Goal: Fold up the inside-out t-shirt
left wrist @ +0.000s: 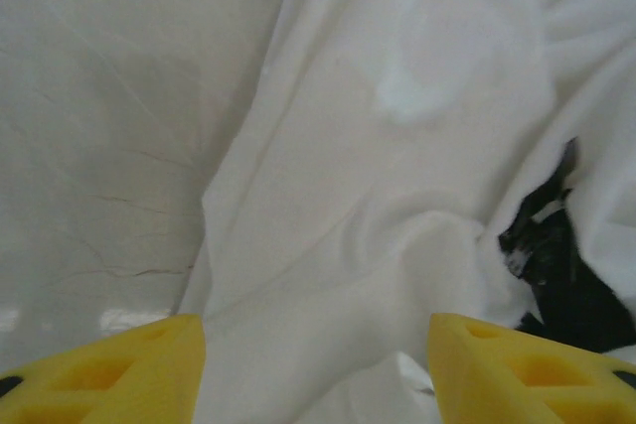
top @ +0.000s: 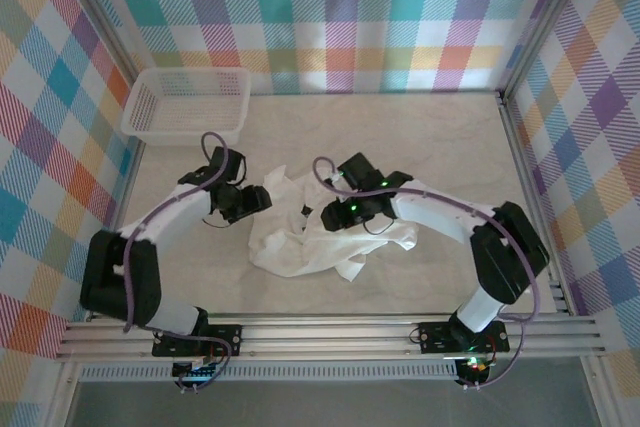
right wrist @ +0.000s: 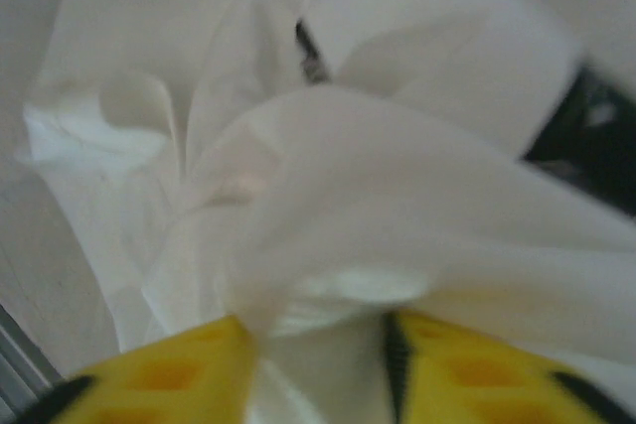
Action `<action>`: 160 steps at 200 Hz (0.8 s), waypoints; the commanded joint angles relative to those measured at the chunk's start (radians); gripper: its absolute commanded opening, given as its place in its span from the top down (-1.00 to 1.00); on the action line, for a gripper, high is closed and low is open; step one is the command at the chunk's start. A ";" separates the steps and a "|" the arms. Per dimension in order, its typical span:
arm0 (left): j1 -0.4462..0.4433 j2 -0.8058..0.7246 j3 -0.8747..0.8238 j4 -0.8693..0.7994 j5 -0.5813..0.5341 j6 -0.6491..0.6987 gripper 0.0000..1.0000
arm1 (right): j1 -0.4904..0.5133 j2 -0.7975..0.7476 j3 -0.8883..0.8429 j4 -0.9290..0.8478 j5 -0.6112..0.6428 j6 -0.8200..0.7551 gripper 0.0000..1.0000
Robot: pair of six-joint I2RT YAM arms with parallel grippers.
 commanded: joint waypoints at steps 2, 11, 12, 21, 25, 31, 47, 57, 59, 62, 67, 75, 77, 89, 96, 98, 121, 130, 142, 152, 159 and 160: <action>0.007 0.063 0.015 0.122 0.118 -0.048 -0.22 | -0.004 -0.005 0.039 -0.065 0.055 -0.007 1.00; 0.003 0.101 0.036 0.131 0.127 -0.045 -0.20 | -0.006 -0.030 0.030 -0.065 0.088 -0.012 1.00; 0.003 0.103 0.038 0.130 0.128 -0.045 -0.20 | -0.005 -0.034 0.029 -0.064 0.092 -0.012 1.00; -0.003 0.147 0.064 0.118 0.125 -0.030 -0.12 | -0.007 -0.073 0.012 -0.057 0.129 -0.011 1.00; -0.004 0.166 0.074 0.110 0.123 -0.024 -0.07 | -0.010 -0.094 0.002 -0.051 0.150 -0.008 1.00; -0.005 0.190 0.082 0.103 0.123 -0.018 0.04 | -0.015 -0.128 -0.015 -0.044 0.183 0.003 1.00; -0.005 0.221 0.083 0.099 0.104 -0.025 0.63 | -0.046 -0.239 -0.080 -0.013 0.292 0.053 1.00; -0.005 0.209 0.073 0.104 0.107 -0.035 0.89 | -0.075 -0.316 -0.138 -0.001 0.393 0.107 1.00; -0.005 0.203 0.070 0.106 0.108 -0.036 0.94 | -0.083 -0.331 -0.148 -0.001 0.413 0.119 1.00; -0.007 0.195 0.066 0.111 0.111 -0.042 1.00 | -0.095 -0.354 -0.169 -0.002 0.446 0.141 1.00; -0.007 0.177 0.059 0.119 0.117 -0.048 1.00 | -0.120 -0.388 -0.201 -0.007 0.492 0.179 1.00; -0.008 0.140 0.047 0.125 0.126 -0.057 1.00 | -0.171 -0.441 -0.256 -0.022 0.545 0.246 1.00; -0.010 0.132 0.045 0.125 0.129 -0.058 1.00 | -0.186 -0.455 -0.272 -0.026 0.553 0.266 1.00; -0.027 0.074 0.036 0.133 0.151 -0.057 1.00 | -0.291 -0.507 -0.346 -0.052 0.536 0.361 1.00; -0.048 0.046 0.037 0.129 0.161 -0.051 1.00 | -0.352 -0.525 -0.378 -0.067 0.502 0.403 1.00; -0.055 0.041 0.036 0.128 0.163 -0.049 1.00 | -0.363 -0.529 -0.384 -0.068 0.490 0.409 1.00; -0.184 -0.010 0.015 0.164 0.192 -0.049 1.00 | -0.395 -0.543 -0.385 -0.024 0.375 0.321 0.63; -0.249 -0.024 -0.013 0.218 0.202 -0.062 1.00 | -0.395 -0.540 -0.350 -0.023 0.354 0.296 0.34; -0.320 -0.068 -0.048 0.285 0.167 -0.064 1.00 | -0.388 -0.538 -0.296 -0.002 0.321 0.249 0.15; -0.345 -0.141 -0.079 0.294 0.089 -0.056 0.93 | -0.365 -0.536 -0.251 0.038 0.291 0.198 0.10; -0.343 -0.210 -0.097 0.286 0.033 -0.056 0.78 | -0.337 -0.527 -0.227 0.073 0.266 0.150 0.08; -0.342 -0.221 -0.099 0.283 0.018 -0.055 0.77 | -0.332 -0.525 -0.224 0.079 0.260 0.140 0.08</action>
